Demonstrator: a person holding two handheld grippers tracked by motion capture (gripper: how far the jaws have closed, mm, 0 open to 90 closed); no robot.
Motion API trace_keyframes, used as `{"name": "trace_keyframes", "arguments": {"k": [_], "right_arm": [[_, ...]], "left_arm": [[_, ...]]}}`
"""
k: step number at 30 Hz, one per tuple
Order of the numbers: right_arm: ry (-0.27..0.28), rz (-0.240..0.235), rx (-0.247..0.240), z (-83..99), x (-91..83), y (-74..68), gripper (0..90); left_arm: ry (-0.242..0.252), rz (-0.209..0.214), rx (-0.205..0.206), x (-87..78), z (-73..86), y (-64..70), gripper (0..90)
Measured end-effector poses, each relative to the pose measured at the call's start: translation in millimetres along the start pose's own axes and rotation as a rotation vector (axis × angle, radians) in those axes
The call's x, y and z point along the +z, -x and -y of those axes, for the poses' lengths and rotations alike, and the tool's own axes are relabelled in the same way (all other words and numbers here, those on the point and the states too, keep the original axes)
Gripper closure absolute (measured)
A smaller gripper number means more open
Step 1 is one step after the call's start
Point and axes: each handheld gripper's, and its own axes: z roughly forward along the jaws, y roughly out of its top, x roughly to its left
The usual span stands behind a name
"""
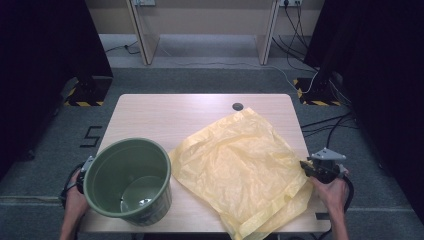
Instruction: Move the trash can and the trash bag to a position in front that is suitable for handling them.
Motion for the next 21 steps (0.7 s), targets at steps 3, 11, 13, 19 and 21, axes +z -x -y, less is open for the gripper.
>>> {"name": "trace_keyframes", "arguments": {"k": [3, 11, 13, 19, 21], "right_arm": [[0.051, 0.041, 0.054, -5.8, -14.8, 2.3, 39.5], [0.078, 0.061, 0.075, 19.5, -71.7, -34.1, 31.3], [0.074, 0.044, 0.069, 24.4, -74.5, -42.7, 31.2], [0.031, -0.034, 0.094, 54.5, -78.9, -96.2, 22.6], [0.013, -0.009, 0.098, 58.6, -78.1, -99.4, 21.7]], "left_arm": [[-0.001, 0.0, 0.0, 0.0, 0.0, 0.0, 7.5], [0.0, 0.0, 0.0, 0.0, 0.0, 0.0, 7.5], [0.0, 0.0, 0.0, 0.0, 0.0, 0.0, 7.4], [-0.003, 0.0, 0.004, -0.2, 0.0, -0.3, 7.5], [0.001, 0.0, 0.0, 0.1, 0.0, 0.0, 7.5]]}}
